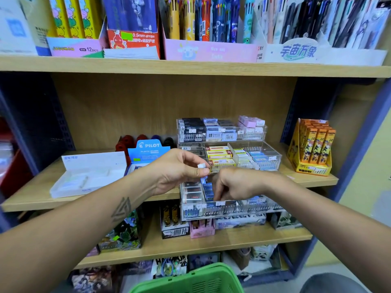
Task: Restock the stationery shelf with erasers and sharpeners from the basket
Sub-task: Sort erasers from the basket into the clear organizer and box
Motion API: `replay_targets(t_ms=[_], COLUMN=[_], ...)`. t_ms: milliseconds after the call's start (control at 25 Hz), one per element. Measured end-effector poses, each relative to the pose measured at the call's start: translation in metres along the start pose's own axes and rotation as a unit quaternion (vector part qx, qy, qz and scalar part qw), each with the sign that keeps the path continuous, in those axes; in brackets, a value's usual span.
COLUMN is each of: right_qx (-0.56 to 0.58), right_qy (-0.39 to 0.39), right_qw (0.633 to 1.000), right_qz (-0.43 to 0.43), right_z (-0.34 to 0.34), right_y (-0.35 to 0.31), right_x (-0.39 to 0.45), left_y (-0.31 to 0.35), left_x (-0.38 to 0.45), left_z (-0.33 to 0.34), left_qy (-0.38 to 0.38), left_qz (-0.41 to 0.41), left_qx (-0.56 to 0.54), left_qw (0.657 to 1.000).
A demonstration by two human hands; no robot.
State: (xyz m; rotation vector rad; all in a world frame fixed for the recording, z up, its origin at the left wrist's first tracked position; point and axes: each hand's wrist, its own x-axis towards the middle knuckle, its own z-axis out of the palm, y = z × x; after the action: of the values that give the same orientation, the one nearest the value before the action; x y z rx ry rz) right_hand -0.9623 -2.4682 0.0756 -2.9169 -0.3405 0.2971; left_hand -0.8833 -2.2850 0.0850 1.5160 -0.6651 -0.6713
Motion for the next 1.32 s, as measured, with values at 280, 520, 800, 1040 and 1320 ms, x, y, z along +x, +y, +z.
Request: replay_targets(t_ms=[280,520,800,1040,1320], right_qx=[0.223,0.286,0.114,-0.048,-0.071], right_qy=[0.085,0.24,0.192,0.019,0.025], right_qw=[0.97,0.927,0.974,0.995,0.995], right_qz=[0.05,0.03,0.031,0.087,0.071], right_z=[-0.01,-0.001,-0.018,-0.028,-0.008], right_y=[-0.002,-0.011,0.002,0.017,0.015], right_x=[-0.02,-0.022,-0.032,-0.03,-0.013], left_y=[0.003,-0.002,-0.012,-0.014,-0.021], left_x=[-0.006,-0.007,-0.006,-0.006,-0.002], left_z=[-0.002,0.007,0.021,0.027,0.015], left_qy=[0.03,0.086,0.02,-0.114,-0.137], left_qz=[-0.02,-0.02,0.029,0.21,0.202], left_qx=[-0.017,-0.03,0.179,0.545,0.624], left_qw=[0.999,0.996,0.983,0.804,0.742])
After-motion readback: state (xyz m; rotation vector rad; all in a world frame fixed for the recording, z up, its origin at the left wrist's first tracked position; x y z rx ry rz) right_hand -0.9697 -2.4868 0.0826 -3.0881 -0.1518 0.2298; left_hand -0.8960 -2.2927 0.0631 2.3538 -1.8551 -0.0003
